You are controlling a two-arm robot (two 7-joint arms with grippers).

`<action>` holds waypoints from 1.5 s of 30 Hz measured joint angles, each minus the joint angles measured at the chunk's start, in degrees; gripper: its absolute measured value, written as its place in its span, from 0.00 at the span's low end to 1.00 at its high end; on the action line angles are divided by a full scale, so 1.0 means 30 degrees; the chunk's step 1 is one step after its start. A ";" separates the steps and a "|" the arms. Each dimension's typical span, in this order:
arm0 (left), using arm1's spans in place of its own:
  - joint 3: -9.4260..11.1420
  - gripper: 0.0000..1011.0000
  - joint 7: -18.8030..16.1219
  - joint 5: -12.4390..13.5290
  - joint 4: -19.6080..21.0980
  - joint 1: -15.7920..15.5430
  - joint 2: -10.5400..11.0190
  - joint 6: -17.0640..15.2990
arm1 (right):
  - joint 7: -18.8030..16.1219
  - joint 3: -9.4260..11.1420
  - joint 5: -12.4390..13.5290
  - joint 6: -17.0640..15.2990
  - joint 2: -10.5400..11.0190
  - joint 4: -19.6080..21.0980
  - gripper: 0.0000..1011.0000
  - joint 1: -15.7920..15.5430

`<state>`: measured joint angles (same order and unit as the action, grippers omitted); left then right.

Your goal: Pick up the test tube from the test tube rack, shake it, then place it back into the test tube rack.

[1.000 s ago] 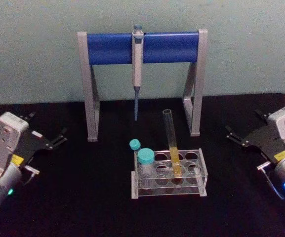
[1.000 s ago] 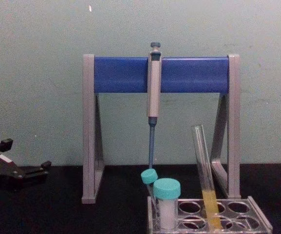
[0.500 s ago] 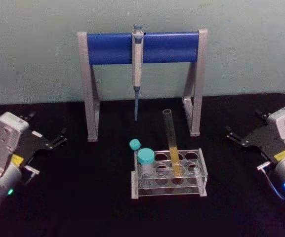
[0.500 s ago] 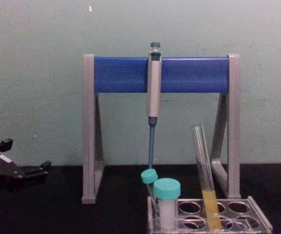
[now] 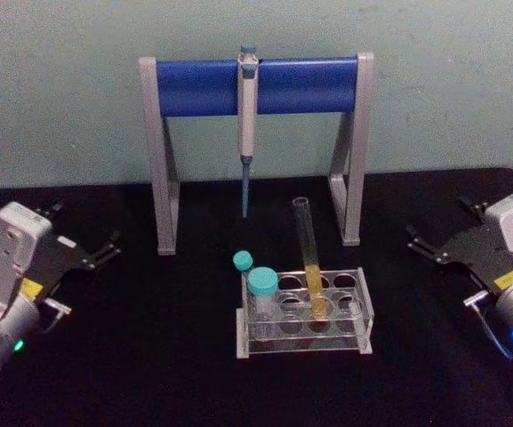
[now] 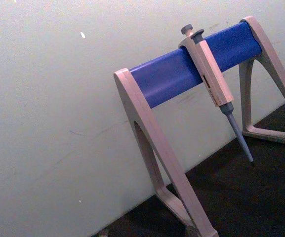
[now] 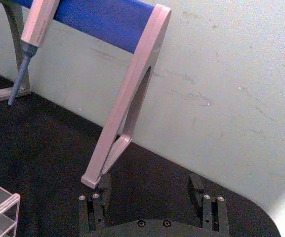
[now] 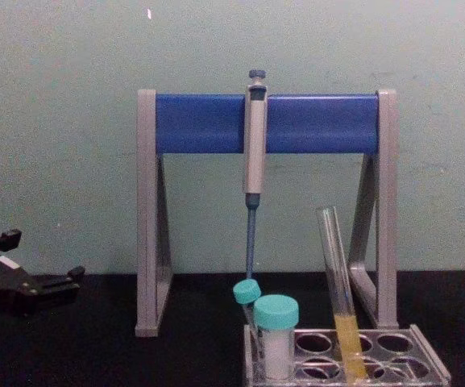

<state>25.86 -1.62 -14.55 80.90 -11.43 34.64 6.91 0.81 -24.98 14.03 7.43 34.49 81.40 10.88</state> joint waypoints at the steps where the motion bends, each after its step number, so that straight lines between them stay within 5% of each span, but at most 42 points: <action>1: 0.0000 0.99 0.0001 0.0001 0.0000 0.0000 0.0000 0.0000 | -0.0036 0.0049 -0.0006 0.0026 -0.0004 0.0032 0.99 -0.0031; 18: 0.0000 0.99 0.0001 0.0000 0.0001 0.0001 0.0000 0.0000 | -0.2274 0.0760 0.0801 0.0624 -0.0288 0.1386 0.99 -0.0334; 33: 0.0000 0.99 0.0001 0.0000 0.0000 0.0000 0.0000 0.0000 | -0.6215 0.0056 0.1923 0.0898 -0.1689 0.0959 0.99 0.1394; 45: 0.0000 0.99 0.0001 0.0000 0.0000 -0.0001 0.0000 0.0001 | -0.8316 -0.0095 0.2823 0.0479 -0.2496 0.0596 0.99 0.1691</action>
<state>25.86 -1.62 -14.55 80.90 -11.44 34.64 6.91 -24.14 -25.26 22.50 8.87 27.00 83.18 15.95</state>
